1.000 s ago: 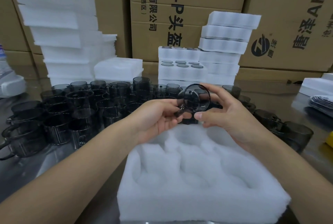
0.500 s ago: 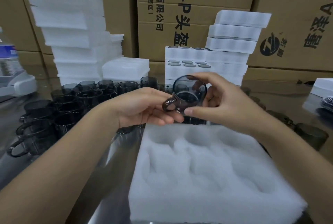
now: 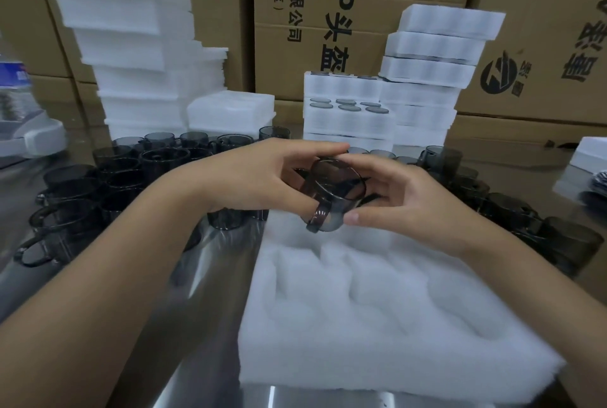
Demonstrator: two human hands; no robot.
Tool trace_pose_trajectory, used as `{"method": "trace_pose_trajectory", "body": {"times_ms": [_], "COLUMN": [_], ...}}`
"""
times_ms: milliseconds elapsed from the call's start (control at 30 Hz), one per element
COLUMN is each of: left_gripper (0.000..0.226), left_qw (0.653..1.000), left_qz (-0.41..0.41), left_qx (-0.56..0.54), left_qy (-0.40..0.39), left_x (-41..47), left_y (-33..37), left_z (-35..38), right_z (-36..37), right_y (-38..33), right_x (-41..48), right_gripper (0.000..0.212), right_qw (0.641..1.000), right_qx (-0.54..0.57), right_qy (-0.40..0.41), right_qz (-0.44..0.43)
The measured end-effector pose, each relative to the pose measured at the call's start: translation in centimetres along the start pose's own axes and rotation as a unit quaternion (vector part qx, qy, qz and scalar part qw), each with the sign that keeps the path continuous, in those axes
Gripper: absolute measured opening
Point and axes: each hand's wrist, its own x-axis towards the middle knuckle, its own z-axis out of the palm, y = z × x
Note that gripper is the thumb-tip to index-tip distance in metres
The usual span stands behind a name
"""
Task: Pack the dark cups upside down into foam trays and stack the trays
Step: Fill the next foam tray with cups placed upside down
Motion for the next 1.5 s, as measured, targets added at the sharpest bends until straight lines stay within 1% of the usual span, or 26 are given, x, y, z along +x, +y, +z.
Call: {"method": "trace_pose_trajectory", "body": {"times_ms": [67,167,233,300,433,533,667,733,900,1133,1233,1300,1400,1500], "left_gripper": [0.081,0.075,0.059,0.051,0.063,0.066,0.071,0.073,0.066,0.059,0.053,0.049,0.047,0.059], "left_qw": [0.999,0.985,0.979,0.98,0.976,0.968,0.961,0.962,0.971,0.976,0.971,0.963,0.954,0.951], "left_qz": [-0.02,-0.089,-0.114,-0.118,-0.127,-0.141,-0.168,-0.175,-0.155,-0.147,-0.15,-0.157,-0.171,-0.176], "left_qx": [0.036,0.142,0.16,0.157,0.178,0.208,0.219,0.205,0.173,0.145,0.176,0.204,0.235,0.246], "left_qy": [0.007,-0.032,-0.049,-0.034,0.025,0.015,-0.013,-0.038,-0.055,-0.062,-0.065,-0.078,-0.08,-0.072], "left_x": [-0.4,-1.0,-1.1,-0.9,-0.6,-0.5,-0.6,-0.8,-1.3,-1.5,-1.3,-1.1,-0.9,-0.7], "left_y": [0.3,0.8,1.1,1.0,0.8,0.7,0.7,0.8,0.8,0.4,0.8,1.0,1.0,0.9], "left_z": [-0.3,-0.5,-0.3,0.1,0.5,0.8,0.6,0.2,-1.0,-1.7,-1.4,-1.0,-0.5,-0.5], "right_z": [0.1,0.1,0.1,0.2,0.1,0.0,0.0,0.1,0.1,-0.2,-0.2,0.1,0.3,0.2], "right_y": [0.1,0.2,0.2,0.1,0.2,0.2,-0.2,-0.4,-0.5,-0.1,0.0,-0.2,-0.5,-0.5], "right_x": [0.0,0.0,0.0,-0.1,-0.1,-0.1,-0.2,-0.2,-0.3,-0.2,-0.3,-0.3,-0.3,-0.4], "right_gripper": [0.064,0.053,0.042,0.036,0.038,0.03,0.039,0.037,0.029,0.034,0.024,0.023,0.022,0.024], "right_qw": [1.0,0.999,0.999,0.998,0.997,0.997,0.993,0.992,0.991,0.989,0.989,0.987,0.981,0.978], "right_qx": [0.02,0.018,-0.011,-0.022,-0.006,-0.024,-0.066,-0.064,-0.077,-0.08,-0.08,-0.106,-0.141,-0.152], "right_qy": [0.0,-0.002,-0.018,-0.038,-0.051,-0.045,-0.066,-0.081,-0.082,-0.09,-0.089,-0.099,-0.114,-0.12], "right_qz": [0.013,0.038,0.046,0.053,0.052,0.05,0.077,0.075,0.07,0.085,0.082,0.064,0.067,0.078]}}
